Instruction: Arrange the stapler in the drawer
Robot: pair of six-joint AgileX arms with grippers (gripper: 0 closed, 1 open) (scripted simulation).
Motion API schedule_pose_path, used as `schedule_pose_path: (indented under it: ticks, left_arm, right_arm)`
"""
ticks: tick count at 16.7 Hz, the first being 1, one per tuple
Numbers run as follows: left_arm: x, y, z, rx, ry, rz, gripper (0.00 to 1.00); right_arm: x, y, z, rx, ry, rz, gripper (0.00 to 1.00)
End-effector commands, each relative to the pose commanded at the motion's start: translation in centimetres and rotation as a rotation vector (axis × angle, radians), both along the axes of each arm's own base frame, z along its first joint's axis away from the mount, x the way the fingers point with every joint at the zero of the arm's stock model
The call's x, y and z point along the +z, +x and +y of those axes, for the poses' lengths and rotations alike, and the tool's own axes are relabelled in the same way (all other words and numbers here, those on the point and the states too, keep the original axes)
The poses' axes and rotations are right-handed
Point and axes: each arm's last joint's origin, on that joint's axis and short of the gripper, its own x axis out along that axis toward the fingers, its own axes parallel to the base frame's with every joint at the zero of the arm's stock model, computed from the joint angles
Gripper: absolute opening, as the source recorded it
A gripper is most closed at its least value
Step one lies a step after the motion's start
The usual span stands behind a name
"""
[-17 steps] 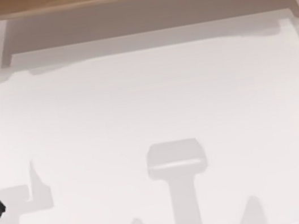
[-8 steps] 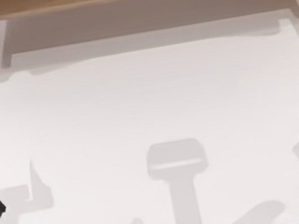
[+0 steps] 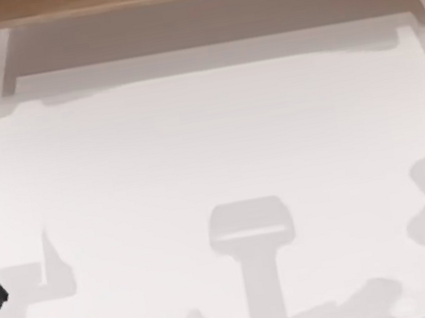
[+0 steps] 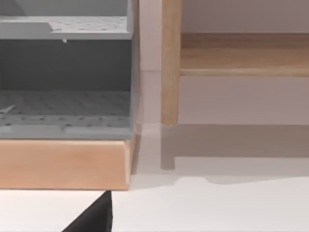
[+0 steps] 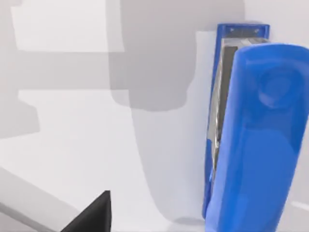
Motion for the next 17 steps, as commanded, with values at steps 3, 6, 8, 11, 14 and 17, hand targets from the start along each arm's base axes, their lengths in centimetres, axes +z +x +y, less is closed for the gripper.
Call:
schedule_pose_path:
  ticks: [3,6,8,11,14,17]
  left_arm:
    - [0.0,0.0,0.0,0.000,0.000,0.000,1.00]
    - [0.0,0.0,0.0,0.000,0.000,0.000,1.00]
    - [0.0,0.0,0.0,0.000,0.000,0.000,1.00]
    - [0.0,0.0,0.0,0.000,0.000,0.000,1.00]
    - [0.0,0.0,0.0,0.000,0.000,0.000,1.00]
    - [0.0,0.0,0.0,0.000,0.000,0.000,1.00]
  right_arm:
    - [0.0,0.0,-0.1,-0.006,0.001,-0.002,1.00]
    - [-0.9,0.0,0.0,-0.001,-0.001,0.004,1.00]
    - [-2.2,0.2,0.0,0.000,0.001,-0.002,1.00]
    - [-4.3,0.2,0.1,0.000,0.002,-0.008,1.00]
    - [-5.0,0.0,0.0,0.000,0.000,0.000,1.00]
    - [-5.0,0.0,0.0,0.000,0.000,0.000,1.00]
